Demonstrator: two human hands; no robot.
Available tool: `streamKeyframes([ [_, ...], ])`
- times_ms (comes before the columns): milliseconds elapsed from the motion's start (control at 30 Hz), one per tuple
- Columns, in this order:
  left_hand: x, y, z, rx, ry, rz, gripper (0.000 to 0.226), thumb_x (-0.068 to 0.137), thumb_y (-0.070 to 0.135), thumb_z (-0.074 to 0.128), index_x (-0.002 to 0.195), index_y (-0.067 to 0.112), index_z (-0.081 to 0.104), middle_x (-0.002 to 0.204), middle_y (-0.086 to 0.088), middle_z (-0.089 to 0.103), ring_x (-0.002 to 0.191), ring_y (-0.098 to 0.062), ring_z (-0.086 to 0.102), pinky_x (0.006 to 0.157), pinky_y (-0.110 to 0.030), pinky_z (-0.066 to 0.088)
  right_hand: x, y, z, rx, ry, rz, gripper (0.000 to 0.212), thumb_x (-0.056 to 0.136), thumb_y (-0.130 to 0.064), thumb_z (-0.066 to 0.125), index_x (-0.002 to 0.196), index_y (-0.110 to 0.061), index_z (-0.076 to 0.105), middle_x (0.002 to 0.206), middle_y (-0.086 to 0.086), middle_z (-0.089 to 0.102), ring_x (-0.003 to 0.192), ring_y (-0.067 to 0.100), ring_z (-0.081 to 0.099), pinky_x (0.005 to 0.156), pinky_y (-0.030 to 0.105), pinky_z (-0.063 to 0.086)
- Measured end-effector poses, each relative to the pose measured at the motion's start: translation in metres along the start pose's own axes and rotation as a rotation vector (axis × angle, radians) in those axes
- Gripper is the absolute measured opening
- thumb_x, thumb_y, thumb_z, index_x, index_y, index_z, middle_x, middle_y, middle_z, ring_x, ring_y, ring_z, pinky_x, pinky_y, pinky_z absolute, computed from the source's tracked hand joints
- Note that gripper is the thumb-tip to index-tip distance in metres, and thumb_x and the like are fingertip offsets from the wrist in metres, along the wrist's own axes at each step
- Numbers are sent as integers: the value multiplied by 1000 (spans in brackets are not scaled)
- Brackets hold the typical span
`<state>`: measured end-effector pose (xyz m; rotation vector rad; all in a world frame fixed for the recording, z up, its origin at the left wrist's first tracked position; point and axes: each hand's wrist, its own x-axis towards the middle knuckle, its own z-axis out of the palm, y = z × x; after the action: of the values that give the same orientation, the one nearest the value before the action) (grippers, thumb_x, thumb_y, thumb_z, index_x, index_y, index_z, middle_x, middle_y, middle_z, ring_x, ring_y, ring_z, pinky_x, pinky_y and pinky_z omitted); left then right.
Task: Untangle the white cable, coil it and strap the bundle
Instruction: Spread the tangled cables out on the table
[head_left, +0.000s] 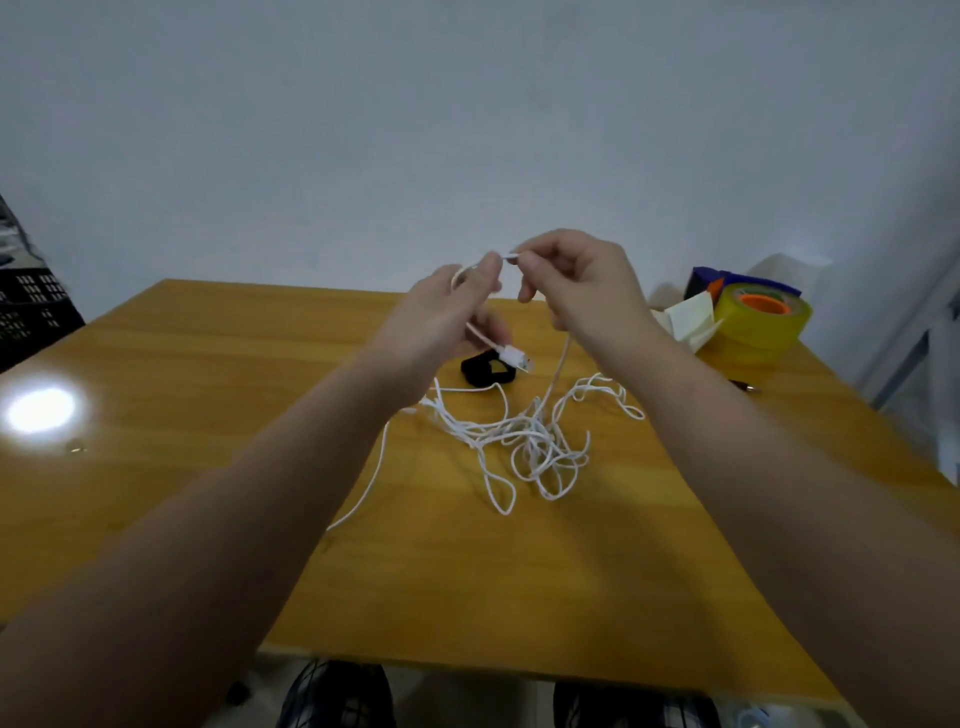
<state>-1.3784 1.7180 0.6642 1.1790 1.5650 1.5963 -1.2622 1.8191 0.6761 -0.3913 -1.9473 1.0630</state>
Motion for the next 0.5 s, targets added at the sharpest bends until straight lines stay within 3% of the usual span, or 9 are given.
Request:
streamKeyframes([
  [33,2,3,0,-55,-19,-15,38,97,48,42,83,14,54,55,2,54,54,-13,57,67,-29,52,-1,3,-1,48,-10,32,5,91,-11,58,95,-11,62,67,5,61,45,1,46,45,18,37],
  [100,4,6,-3,-260,-14,-55,42,100,42,38,70,14,45,47,5,39,42,-11,42,50,-24,45,-7,17,-3,163,-115,159,17,88,-16,64,103,-14,57,79,3,66,59,6,57,59,23,48],
  [167,4,9,-10,-474,5,-45,45,101,41,34,65,14,39,57,1,56,49,-11,53,52,-22,48,-23,41,-2,59,-391,349,32,81,-26,72,108,-16,58,95,-3,68,83,4,64,79,25,50],
  [233,8,5,-15,-603,41,-20,48,102,39,30,63,13,39,98,-9,70,88,-16,68,73,-27,52,-44,64,4,-242,-714,451,26,76,-34,76,93,-21,64,86,-12,67,76,-1,62,71,25,51],
  [300,9,0,-23,-588,124,2,52,102,39,29,60,13,45,122,-8,61,125,-16,51,92,-32,45,-55,83,9,-391,-735,421,21,73,-26,79,79,-23,59,77,-5,65,68,8,60,68,40,53],
  [367,4,-8,-32,-253,252,72,55,102,43,31,62,18,60,135,-5,52,133,-9,41,102,-25,35,-53,86,6,-390,-575,387,20,76,-17,76,85,-20,58,86,5,66,74,17,62,73,42,54],
  [433,-4,-15,-41,217,338,145,47,101,43,30,86,25,70,148,-2,38,130,-3,42,98,-11,29,-46,78,-4,-347,-412,344,21,80,-17,72,97,-20,60,90,3,67,79,18,65,72,37,53],
  [467,-5,-21,-46,391,351,170,39,102,40,30,98,30,68,154,-2,30,135,-6,38,104,-13,26,-42,74,-8,-310,-342,327,18,83,-14,70,98,-20,62,86,1,67,78,16,66,71,34,53],
  [500,-5,-26,-49,528,337,177,33,102,39,30,106,36,63,157,-1,23,140,-10,31,115,-27,20,-38,70,-13,-278,-284,302,15,85,-10,67,97,-19,65,82,0,67,74,11,66,70,32,53],
])
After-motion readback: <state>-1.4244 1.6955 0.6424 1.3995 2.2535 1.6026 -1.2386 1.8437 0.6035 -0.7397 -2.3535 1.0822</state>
